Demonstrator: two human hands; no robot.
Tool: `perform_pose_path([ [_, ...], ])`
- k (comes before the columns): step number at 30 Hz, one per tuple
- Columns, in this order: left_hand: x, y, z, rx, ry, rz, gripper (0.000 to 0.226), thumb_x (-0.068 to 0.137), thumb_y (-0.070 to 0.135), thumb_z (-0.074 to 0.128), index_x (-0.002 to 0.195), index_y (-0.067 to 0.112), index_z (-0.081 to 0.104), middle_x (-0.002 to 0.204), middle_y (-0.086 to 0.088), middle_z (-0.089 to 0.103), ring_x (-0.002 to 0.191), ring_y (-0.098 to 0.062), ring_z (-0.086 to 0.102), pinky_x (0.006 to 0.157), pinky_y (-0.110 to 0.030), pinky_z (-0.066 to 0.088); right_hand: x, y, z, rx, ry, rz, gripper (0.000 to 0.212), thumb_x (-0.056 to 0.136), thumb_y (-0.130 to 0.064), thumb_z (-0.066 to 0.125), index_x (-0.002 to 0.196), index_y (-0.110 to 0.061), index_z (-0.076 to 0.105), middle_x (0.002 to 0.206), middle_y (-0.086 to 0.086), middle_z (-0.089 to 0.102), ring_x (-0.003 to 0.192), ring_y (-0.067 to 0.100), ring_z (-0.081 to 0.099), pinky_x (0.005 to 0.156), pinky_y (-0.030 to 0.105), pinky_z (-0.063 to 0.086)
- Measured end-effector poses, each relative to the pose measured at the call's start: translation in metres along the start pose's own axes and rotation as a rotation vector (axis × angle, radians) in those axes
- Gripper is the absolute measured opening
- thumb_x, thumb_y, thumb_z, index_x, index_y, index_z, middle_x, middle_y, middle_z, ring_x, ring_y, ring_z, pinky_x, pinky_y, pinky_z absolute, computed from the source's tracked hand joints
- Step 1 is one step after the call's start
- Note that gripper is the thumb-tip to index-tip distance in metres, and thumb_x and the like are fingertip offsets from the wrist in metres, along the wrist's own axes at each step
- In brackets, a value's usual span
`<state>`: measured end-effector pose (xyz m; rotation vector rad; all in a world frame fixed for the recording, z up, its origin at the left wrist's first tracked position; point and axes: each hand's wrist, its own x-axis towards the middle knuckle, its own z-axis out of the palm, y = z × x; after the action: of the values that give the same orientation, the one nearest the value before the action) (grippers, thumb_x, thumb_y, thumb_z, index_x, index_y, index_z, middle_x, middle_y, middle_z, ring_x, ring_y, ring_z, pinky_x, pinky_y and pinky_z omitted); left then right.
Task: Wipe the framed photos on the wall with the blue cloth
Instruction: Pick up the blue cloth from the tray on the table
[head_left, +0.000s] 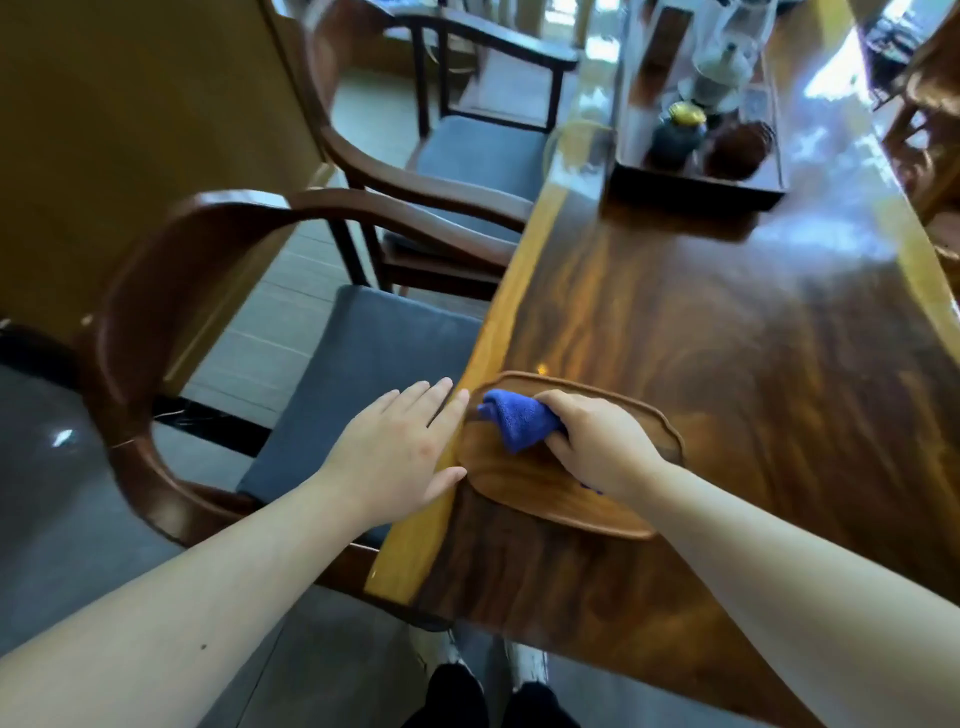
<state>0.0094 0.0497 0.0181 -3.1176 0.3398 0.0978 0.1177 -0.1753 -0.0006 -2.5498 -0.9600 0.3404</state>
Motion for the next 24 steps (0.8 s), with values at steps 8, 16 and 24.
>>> perform_pose_path([
  [8,-0.067,-0.051,-0.073,0.131,0.091,-0.245,0.079,0.076,0.052,0.071,0.134,0.003,0.052,0.131,-0.021,0.060,0.117,-0.036,0.059,0.093,-0.047,0.052,0.052,-0.107,-0.037,0.280,-0.080,-0.146,0.024,0.081,-0.010,0.049,0.100,-0.022,0.056,0.060,0.000,0.066,0.039,0.009,0.056,0.048,0.035,0.053],
  [16,-0.187,-0.147,-0.140,0.227,0.176,-0.490,0.069,0.083,0.056,0.043,0.129,0.006,0.057,0.123,-0.016,0.065,0.104,-0.028,0.065,0.073,-0.039,0.058,0.115,-0.278,-0.038,0.359,-0.041,-0.332,0.007,0.087,-0.026,0.054,0.084,-0.019,0.056,0.068,-0.003,0.065,0.064,0.017,0.061,0.059,0.034,0.047],
  [24,-0.297,-0.266,-0.192,0.348,0.256,-0.559,0.068,0.085,0.055,0.038,0.128,0.007,0.057,0.117,-0.016,0.067,0.094,-0.030,0.067,0.061,-0.039,0.057,0.158,-0.445,-0.008,0.514,0.038,-0.401,0.006,0.090,-0.017,0.056,0.087,-0.013,0.059,0.071,0.002,0.065,0.068,0.020,0.061,0.060,0.032,0.044],
])
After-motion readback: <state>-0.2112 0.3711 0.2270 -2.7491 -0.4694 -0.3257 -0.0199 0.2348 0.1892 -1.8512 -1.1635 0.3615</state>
